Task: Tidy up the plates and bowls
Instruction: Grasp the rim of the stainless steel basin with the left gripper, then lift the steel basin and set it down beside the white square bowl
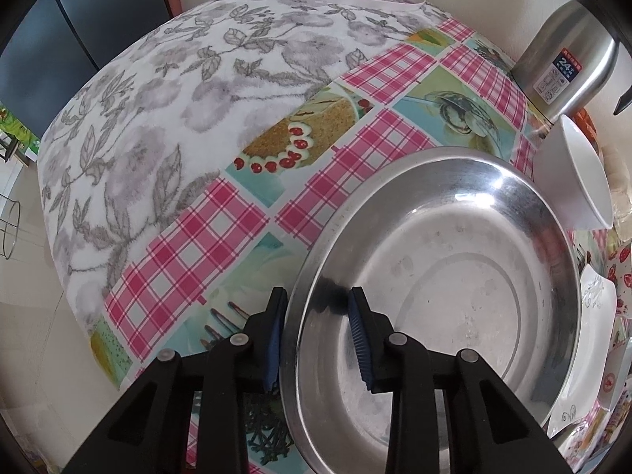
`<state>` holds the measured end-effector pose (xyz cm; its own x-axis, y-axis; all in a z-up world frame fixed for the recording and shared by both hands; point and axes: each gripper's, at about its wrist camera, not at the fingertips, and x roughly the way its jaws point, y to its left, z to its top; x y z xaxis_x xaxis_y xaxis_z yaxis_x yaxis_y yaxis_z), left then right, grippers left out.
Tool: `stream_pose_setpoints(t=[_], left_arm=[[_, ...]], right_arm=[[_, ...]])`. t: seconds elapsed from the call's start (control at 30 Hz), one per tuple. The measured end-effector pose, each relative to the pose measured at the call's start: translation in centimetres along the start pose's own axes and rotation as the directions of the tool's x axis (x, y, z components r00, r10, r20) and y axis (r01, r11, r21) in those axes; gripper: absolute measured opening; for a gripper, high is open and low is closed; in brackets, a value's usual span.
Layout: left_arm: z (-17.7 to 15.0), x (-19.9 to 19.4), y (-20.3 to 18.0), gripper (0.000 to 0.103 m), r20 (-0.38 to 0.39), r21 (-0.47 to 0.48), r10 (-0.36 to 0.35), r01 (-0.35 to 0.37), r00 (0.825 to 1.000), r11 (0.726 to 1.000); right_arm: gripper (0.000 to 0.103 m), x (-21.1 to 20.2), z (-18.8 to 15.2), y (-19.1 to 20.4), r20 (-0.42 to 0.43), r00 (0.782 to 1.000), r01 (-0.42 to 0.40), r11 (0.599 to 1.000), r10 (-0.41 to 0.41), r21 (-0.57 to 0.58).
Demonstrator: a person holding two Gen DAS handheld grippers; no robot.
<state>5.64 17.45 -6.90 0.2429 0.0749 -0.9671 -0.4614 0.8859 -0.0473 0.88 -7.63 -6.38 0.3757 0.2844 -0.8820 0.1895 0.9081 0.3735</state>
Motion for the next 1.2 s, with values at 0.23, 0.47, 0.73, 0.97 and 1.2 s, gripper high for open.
stream_pose_setpoints(t=[0.23, 0.47, 0.73, 0.97, 1.2], left_arm=[[-0.7, -0.1, 0.3, 0.033, 0.012, 0.004, -0.010, 0.010, 1.000, 1.000], [-0.7, -0.1, 0.2, 0.033, 0.013, 0.005, -0.010, 0.010, 1.000, 1.000], [-0.7, -0.1, 0.8, 0.029, 0.003, -0.019, -0.040, 0.040, 0.999, 0.999], [-0.7, -1.1, 1.6, 0.026, 0.022, -0.027, -0.056, 0.056, 0.998, 0.998], [-1.4, -2.8, 1.8, 0.025, 0.039, -0.024, -0.066, 0.067, 0.997, 0.997]], right_arm=[[0.019, 1.0, 0.6, 0.1, -0.006, 1.000, 0.020, 1.000, -0.020, -0.017], [0.018, 1.3, 1.3, 0.3, 0.006, 0.999, 0.039, 0.998, -0.039, -0.039], [0.014, 0.9, 1.2, 1.2, 0.023, 0.998, 0.066, 0.994, -0.064, -0.091], [0.015, -0.8, 1.2, 2.3, 0.082, 0.994, 0.077, 0.986, -0.066, -0.145], [0.016, -2.6, 1.3, 2.9, 0.127, 0.991, 0.072, 0.982, -0.050, -0.173]])
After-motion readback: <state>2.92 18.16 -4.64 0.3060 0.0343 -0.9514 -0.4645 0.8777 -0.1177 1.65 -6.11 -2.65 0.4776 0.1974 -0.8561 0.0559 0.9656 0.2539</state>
